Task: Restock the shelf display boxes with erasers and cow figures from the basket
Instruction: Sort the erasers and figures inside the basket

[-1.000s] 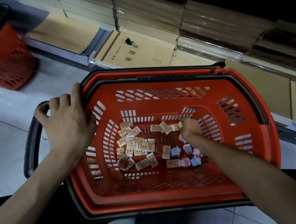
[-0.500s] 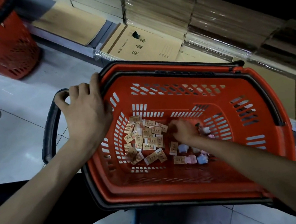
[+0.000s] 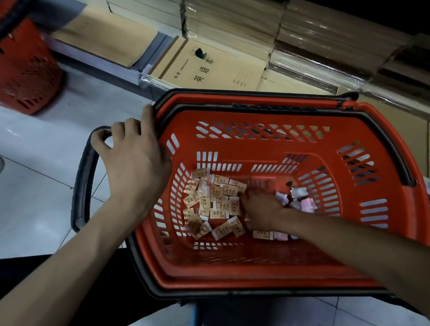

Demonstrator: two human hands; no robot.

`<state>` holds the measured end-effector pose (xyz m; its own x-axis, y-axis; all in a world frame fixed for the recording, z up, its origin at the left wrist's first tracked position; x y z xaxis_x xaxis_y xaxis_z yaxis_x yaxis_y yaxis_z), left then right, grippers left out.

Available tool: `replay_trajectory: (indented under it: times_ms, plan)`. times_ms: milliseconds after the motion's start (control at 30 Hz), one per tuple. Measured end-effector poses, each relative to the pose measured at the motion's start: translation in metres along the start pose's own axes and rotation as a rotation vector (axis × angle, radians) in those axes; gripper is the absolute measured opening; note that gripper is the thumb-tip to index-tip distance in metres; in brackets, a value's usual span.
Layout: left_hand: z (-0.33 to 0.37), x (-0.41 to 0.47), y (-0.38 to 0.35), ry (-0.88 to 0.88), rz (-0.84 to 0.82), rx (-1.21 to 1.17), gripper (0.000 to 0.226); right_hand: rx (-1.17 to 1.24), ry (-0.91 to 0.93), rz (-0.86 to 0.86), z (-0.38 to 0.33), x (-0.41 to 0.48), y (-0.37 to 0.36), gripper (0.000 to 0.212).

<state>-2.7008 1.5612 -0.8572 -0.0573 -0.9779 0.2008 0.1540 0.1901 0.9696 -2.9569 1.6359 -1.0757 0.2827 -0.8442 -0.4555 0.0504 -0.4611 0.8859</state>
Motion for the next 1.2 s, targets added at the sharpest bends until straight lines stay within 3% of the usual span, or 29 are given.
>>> replay_trajectory:
  times_ms: [133, 200, 267, 367, 433, 567, 667, 800, 867, 1067, 1200]
  plan:
    - [0.001, 0.0, 0.0, -0.001, -0.007, 0.004, 0.071, 0.535, 0.008, 0.189, 0.007, 0.001, 0.016, 0.049]
    - [0.002, -0.001, 0.0, -0.002, -0.011, -0.002, 0.072, 0.411, 0.049, 0.161, 0.014, -0.005, 0.023, 0.029]
    - [0.002, 0.0, 0.0, -0.002, -0.009, -0.003, 0.072, 0.205, 0.118, 0.025, 0.012, -0.017, 0.023, 0.022]
    - [0.002, 0.0, 0.0, -0.002, -0.005, -0.01, 0.071, -0.198, 0.2, -0.18, -0.006, -0.03, -0.001, 0.04]
    - [0.002, 0.0, -0.001, -0.009, -0.001, -0.009, 0.071, -0.377, 0.234, -0.212, -0.016, -0.033, -0.016, 0.05]
    - [0.004, 0.001, -0.001, -0.028, 0.003, -0.018, 0.07, -0.384, 0.254, -0.218, -0.017, -0.023, -0.018, 0.053]
    - [0.005, 0.001, -0.002, -0.03, 0.009, -0.014, 0.069, -0.171, 0.117, -0.195, -0.015, -0.022, -0.007, 0.05]
    - [0.006, 0.002, -0.004, -0.039, 0.011, -0.007, 0.068, 0.493, -0.288, -0.06, -0.009, -0.005, 0.025, 0.037]
    - [0.007, 0.002, -0.004, -0.042, 0.007, -0.006, 0.068, 0.687, -0.437, -0.034, 0.003, 0.009, 0.041, 0.033]
    - [0.013, 0.001, -0.006, -0.057, 0.016, 0.008, 0.07, 0.674, -0.459, 0.07, 0.059, -0.012, 0.088, 0.023]
    - [0.015, 0.002, -0.007, -0.074, 0.022, 0.003, 0.072, 0.515, -0.392, 0.01, 0.092, -0.064, 0.098, 0.017]
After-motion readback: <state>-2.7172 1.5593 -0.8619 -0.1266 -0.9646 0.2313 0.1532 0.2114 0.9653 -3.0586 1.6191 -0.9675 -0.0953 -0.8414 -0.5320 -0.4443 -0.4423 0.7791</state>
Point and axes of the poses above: each hand's wrist, its own x-axis towards the middle knuckle, its own y-axis out of the back of the hand, z = x × y, the point moved 3 cm from there along x, towards the middle knuckle, and after that the axes turned 6 degrees about z, right-handed, at the moved point
